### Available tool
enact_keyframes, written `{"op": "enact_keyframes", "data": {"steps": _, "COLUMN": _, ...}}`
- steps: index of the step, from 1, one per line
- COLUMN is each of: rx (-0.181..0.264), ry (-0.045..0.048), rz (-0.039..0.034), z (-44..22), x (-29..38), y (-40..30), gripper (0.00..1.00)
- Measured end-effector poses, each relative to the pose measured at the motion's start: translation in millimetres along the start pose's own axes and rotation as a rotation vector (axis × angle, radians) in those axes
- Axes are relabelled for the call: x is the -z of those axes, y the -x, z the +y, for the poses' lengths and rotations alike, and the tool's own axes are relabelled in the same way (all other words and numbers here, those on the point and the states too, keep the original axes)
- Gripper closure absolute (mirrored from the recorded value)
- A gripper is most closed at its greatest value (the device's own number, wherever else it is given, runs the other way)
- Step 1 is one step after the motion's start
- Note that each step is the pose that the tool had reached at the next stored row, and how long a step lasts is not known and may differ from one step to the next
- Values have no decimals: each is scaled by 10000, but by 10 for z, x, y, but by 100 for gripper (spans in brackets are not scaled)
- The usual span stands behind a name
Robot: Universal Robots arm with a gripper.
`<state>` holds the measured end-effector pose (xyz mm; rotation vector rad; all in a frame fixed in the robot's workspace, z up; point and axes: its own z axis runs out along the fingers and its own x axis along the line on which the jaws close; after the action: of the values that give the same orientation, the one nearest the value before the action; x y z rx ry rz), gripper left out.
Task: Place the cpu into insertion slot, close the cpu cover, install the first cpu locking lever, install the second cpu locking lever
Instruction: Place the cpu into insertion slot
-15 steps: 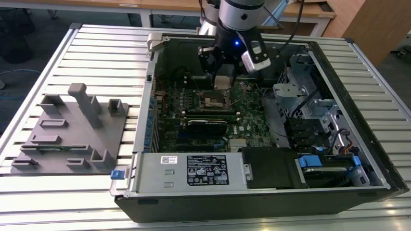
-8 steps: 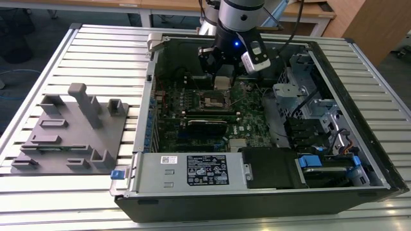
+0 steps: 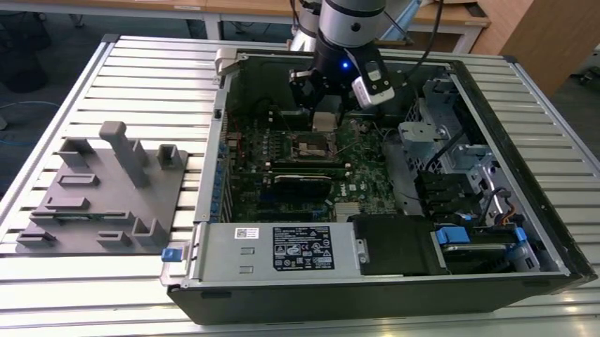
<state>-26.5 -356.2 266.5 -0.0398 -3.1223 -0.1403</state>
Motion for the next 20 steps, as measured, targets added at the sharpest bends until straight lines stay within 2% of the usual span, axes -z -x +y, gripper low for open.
{"op": "enact_keyframes", "data": {"steps": 9, "rx": -11, "ry": -1, "rz": -1, "z": -1, "x": -6, "y": 0, "gripper": 46}}
{"op": "enact_keyframes", "data": {"steps": 11, "rx": -172, "ry": 3, "rz": -16, "z": 0, "x": -7, "y": 0, "gripper": 46}}
{"op": "enact_keyframes", "data": {"steps": 15, "rx": -814, "ry": 14, "rz": -73, "z": -1, "x": -9, "y": 0, "gripper": 46}}
{"op": "enact_keyframes", "data": {"steps": 20, "rx": -908, "ry": 15, "rz": -82, "z": -1, "x": -9, "y": 0, "gripper": 46}}
